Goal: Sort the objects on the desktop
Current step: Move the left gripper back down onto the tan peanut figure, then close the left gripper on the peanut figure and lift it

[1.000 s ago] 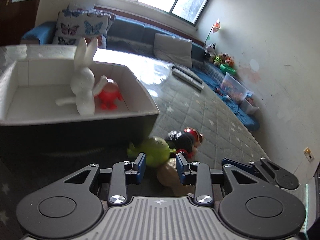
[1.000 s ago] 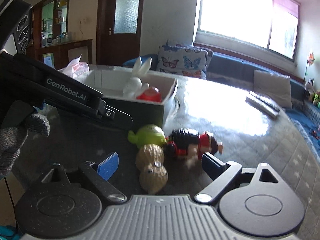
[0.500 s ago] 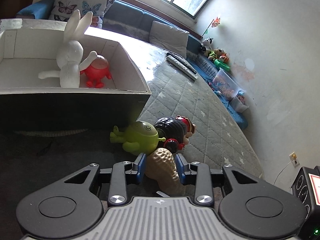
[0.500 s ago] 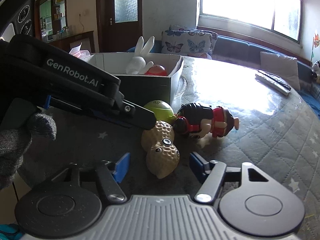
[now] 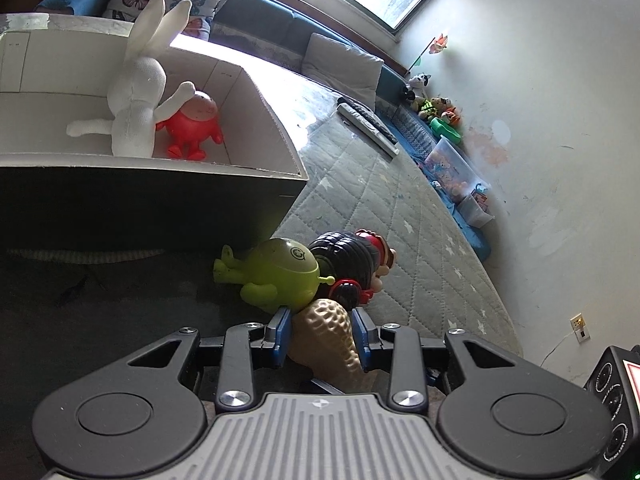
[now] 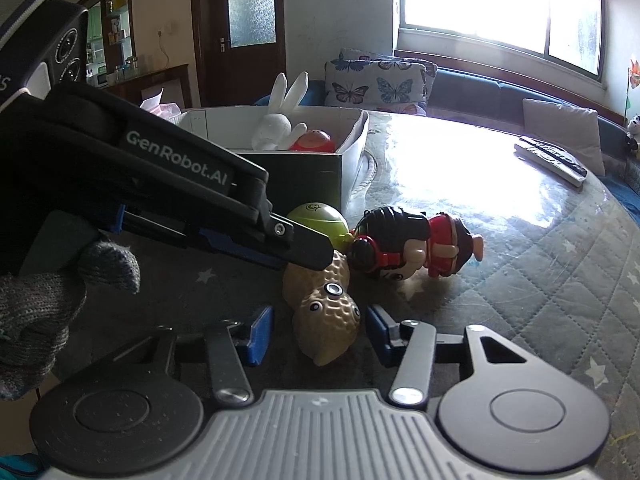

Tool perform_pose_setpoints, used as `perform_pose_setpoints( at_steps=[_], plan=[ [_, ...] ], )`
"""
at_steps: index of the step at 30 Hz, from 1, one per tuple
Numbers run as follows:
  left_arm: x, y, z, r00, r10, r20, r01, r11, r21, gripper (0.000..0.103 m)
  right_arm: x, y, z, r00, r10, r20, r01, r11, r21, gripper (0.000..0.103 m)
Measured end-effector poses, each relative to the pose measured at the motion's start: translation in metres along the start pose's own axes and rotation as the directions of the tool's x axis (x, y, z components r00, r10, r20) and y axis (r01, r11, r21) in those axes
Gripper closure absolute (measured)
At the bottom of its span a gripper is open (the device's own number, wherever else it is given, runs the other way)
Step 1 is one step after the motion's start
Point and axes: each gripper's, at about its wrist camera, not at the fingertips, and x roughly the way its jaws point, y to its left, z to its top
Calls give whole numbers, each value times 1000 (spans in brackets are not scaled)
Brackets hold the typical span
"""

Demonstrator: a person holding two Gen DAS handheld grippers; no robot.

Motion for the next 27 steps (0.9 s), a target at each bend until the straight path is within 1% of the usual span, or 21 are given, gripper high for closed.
perform_pose_setpoints(
  at_steps=[3, 9, 13, 16, 21, 24, 27],
  plan=[
    [2, 1, 0, 1000, 3, -4, -3, 1000, -7, 67, 1, 1, 0, 1000, 4, -4, -4, 1000, 2, 57],
    [3, 3, -2, 1000, -6, -7, 6, 1000, -19, 65, 3, 2, -1, 1000, 2, -12, -2, 1000, 0, 61],
    [3, 5, -1, 1000, -11, -8, 10, 1000, -27, 64, 3, 1, -2, 1000, -4, -11, 4, 1000, 8, 67],
    [3, 5, -2, 1000, -15, -8, 15, 1000, -14, 65, 1, 1, -3, 1000, -1, -11, 1, 1000, 12, 67],
    [-2, 5, -4, 1000, -21, -10, 20, 1000, -23, 65, -5, 5, -3, 1000, 4, -7, -4, 1000, 1, 67],
    [-9, 4, -2, 1000, -28, 6, 29, 999, -29, 65, -12, 9, 0, 1000, 8, 10, -8, 1000, -13, 67],
    [-21, 1, 1, 999, -33, 40, 34, 999, -23, 65, -20, 14, 7, 999, 9, 39, -7, 999, -36, 67]
  ],
)
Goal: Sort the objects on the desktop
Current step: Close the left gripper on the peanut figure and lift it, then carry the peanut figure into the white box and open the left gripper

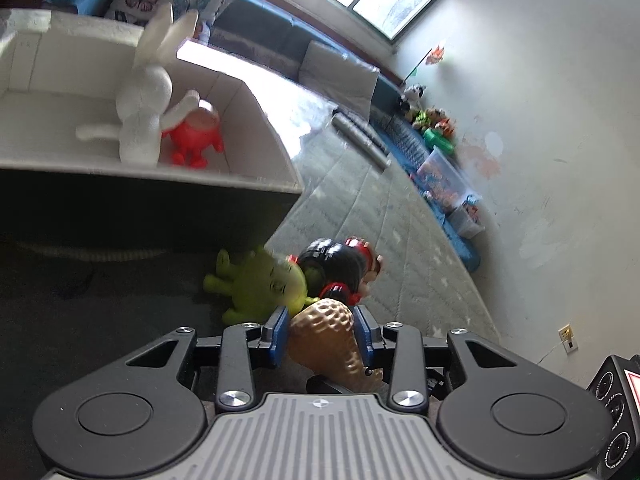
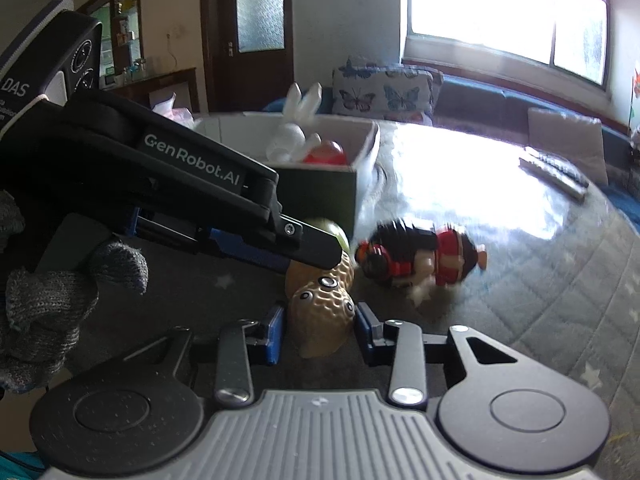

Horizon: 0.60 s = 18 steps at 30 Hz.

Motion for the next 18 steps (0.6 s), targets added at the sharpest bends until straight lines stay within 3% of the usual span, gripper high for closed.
perform_pose_setpoints(
  at_steps=[8, 18],
  plan=[
    [-25, -3, 18, 996, -12, 86, 12, 1000, -1, 65, -6, 9, 27, 998, 7, 69, -4, 999, -53, 67],
    [-48, 4, 67, 977, 4, 214, -2, 1000, -10, 65, 12, 18, 84, 987, 32, 154, -11, 991, -135, 67]
  ],
)
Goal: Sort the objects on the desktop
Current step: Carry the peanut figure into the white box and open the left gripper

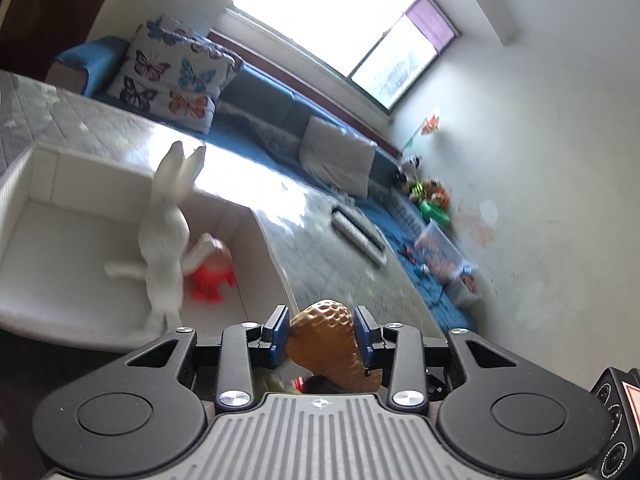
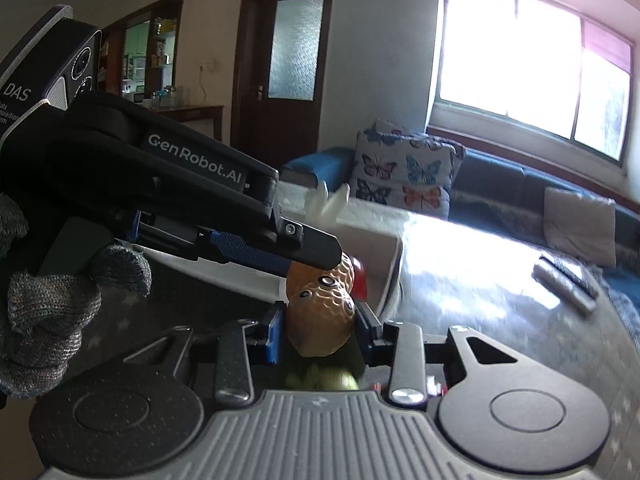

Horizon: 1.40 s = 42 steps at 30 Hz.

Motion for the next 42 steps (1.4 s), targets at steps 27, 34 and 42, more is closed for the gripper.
perform_pose_setpoints(
  at_steps=[27, 34, 42],
  plan=[
    [82, 91, 32, 989, 126, -80, -136, 982, -133, 66, 147, -28, 20, 944, 153, -294, -162, 987, -9, 67],
    [83, 87, 31, 987, 134, -87, -144, 982, -122, 66, 149, -31, 18, 932, 172, -318, -177, 984, 13, 67],
    [86, 84, 28, 985, 140, -100, -151, 983, -108, 66, 144, -30, 15, 933, 168, -318, -173, 985, 12, 67]
  ],
)
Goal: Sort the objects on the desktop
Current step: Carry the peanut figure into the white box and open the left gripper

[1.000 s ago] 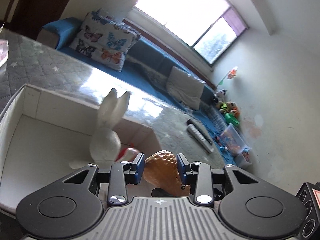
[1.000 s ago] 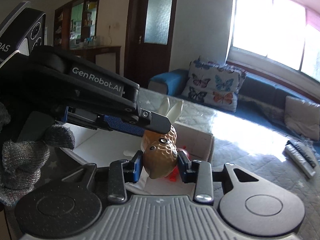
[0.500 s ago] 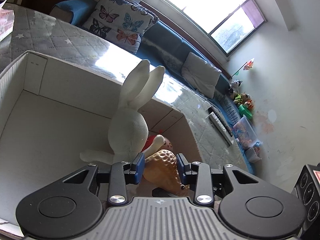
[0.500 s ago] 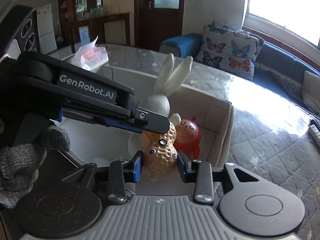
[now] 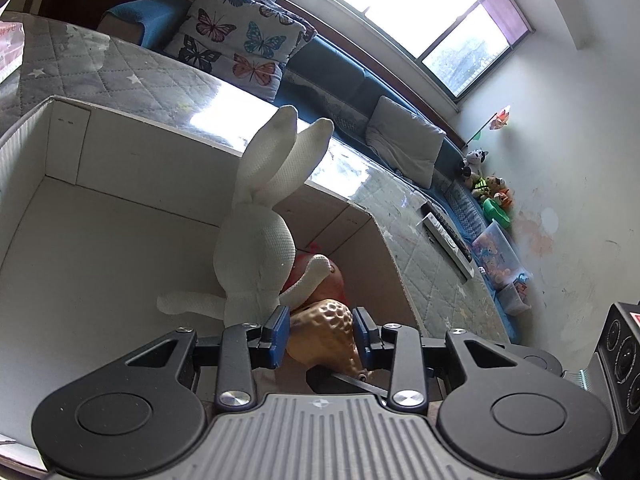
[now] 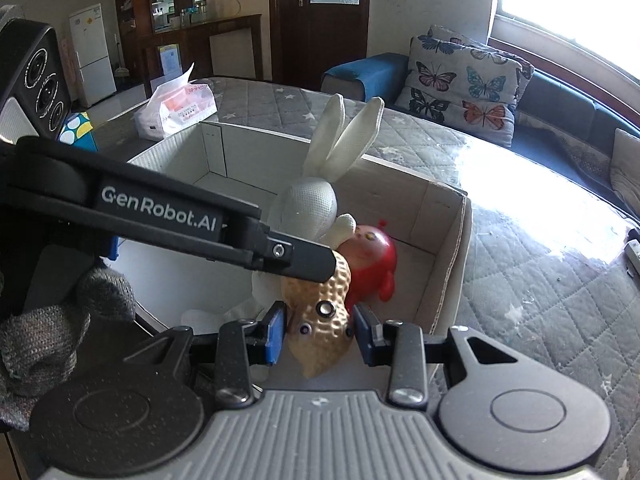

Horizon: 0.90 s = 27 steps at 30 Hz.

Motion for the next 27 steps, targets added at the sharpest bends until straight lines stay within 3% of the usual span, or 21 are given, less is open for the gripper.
perform_pose_setpoints(
  at_steps=[13, 16, 21, 27],
  plan=[
    [-8, -3, 0, 1000, 18, 16, -19, 1000, 5, 66, -12, 2, -3, 999, -20, 37, 19, 1000, 19, 64],
    [-13, -6, -3, 999, 23, 23, -23, 1000, 20, 66, -20, 4, -7, 997, -40, 63, 38, 999, 24, 52],
    [-24, -15, -9, 999, 26, 39, -28, 998, 54, 66, -38, 8, -17, 992, -57, 117, 52, 998, 45, 46],
    [-40, -27, -17, 998, 23, 62, -30, 994, 102, 66, -61, 14, -29, 979, -80, 185, 68, 995, 68, 26]
  ],
)
